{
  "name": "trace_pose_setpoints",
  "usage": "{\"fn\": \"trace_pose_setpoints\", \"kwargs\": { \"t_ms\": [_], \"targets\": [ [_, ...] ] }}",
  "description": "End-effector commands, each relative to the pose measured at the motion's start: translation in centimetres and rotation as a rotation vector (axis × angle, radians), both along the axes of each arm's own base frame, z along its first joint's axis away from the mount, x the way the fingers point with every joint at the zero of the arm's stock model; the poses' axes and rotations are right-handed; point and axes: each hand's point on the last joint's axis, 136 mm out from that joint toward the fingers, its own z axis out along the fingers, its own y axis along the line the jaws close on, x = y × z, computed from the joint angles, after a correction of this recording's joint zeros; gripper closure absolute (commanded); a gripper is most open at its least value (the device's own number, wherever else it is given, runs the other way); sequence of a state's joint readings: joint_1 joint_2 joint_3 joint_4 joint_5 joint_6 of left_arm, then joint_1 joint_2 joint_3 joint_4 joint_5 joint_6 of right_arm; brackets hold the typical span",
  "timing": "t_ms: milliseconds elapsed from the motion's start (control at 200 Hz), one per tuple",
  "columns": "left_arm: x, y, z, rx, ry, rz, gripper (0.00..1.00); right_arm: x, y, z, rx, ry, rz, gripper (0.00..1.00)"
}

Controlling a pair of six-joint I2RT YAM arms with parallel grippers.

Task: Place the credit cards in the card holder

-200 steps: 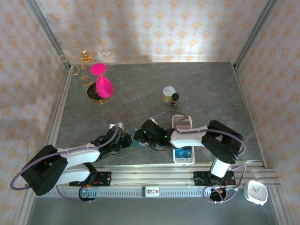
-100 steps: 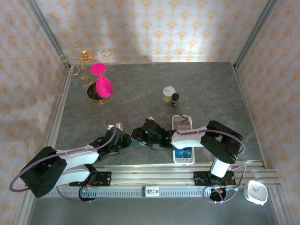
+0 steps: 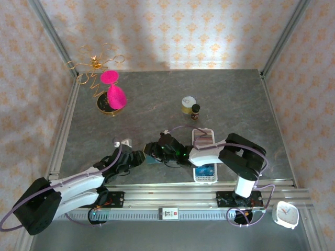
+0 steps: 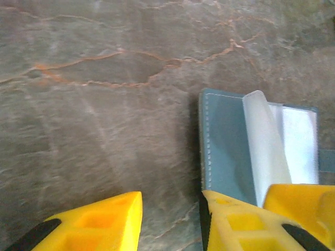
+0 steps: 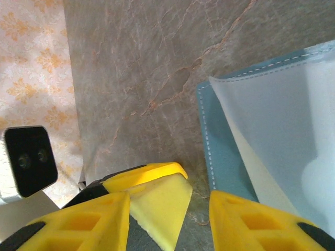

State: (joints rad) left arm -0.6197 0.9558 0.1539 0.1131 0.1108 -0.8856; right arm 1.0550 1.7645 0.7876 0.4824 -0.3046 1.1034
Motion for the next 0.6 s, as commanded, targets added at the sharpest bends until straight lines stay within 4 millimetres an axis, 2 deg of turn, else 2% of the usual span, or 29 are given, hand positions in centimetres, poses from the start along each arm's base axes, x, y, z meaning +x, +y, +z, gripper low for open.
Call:
{"fn": "trace_pose_setpoints", "kwargs": {
  "t_ms": [0, 95, 205, 345, 440, 501, 596],
  "targets": [
    [-1.1, 3.0, -1.6, 0.122, 0.05, 0.075, 0.65, 0.7, 2.1, 3.2, 0.101, -0.053, 0.019, 0.56],
    [-1.0, 4.0, -1.1, 0.152, 0.035, 0.117, 0.64, 1.0, 2.9, 5.3, 0.177, -0.082, 0.033, 0.55],
    [-0.9, 5.0, -0.2, 0.18, 0.016, 0.163, 0.59, 1.0, 3.8, 8.0, 0.253, -0.118, 0.074, 0.53],
    [-0.5, 5.4, 1.3, 0.174, -0.019, 0.193, 0.55, 1.2, 3.5, 11.2, 0.279, -0.198, 0.091, 0.52],
    [-0.1, 5.2, 2.4, 0.155, -0.041, 0.202, 0.52, 1.9, 2.1, 12.9, 0.239, -0.275, 0.084, 0.51],
    [0.3, 4.9, 3.2, 0.14, -0.056, 0.199, 0.52, 2.7, 0.4, 13.6, 0.17, -0.346, 0.055, 0.5],
    [0.9, 3.9, 4.8, 0.111, -0.085, 0.166, 0.52, 3.5, -2.8, 16.2, 0.034, -0.522, 0.018, 0.49]
  ]
}}
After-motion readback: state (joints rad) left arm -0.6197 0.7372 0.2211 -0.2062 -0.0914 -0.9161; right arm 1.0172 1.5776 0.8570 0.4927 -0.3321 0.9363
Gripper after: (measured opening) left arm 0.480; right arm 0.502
